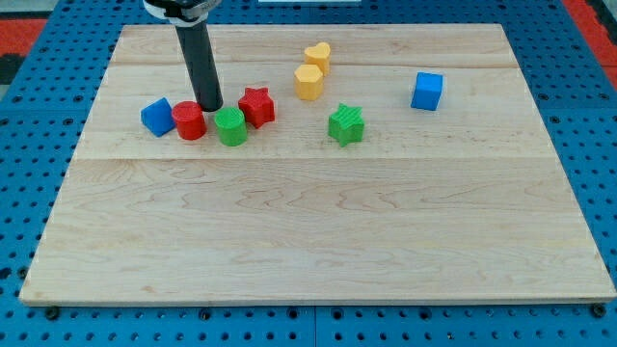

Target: Move the red circle vertically below the triangle

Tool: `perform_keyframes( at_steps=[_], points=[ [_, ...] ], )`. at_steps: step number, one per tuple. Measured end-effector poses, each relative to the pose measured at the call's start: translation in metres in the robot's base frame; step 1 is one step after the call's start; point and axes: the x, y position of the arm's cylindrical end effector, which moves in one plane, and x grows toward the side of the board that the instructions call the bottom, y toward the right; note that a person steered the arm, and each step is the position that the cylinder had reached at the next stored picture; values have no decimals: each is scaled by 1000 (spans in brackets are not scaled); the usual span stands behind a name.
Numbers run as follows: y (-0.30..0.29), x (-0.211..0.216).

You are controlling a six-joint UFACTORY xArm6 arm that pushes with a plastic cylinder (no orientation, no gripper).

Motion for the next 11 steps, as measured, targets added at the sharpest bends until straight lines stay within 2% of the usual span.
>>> perform_keyframes(
  at_steps=[1,3,4,5,6,9,11],
  points=[
    [0,-4],
    [-26,35],
    [-11,34],
    [-30,36],
    [-40,65],
    [-64,53],
    [-105,71]
  ],
)
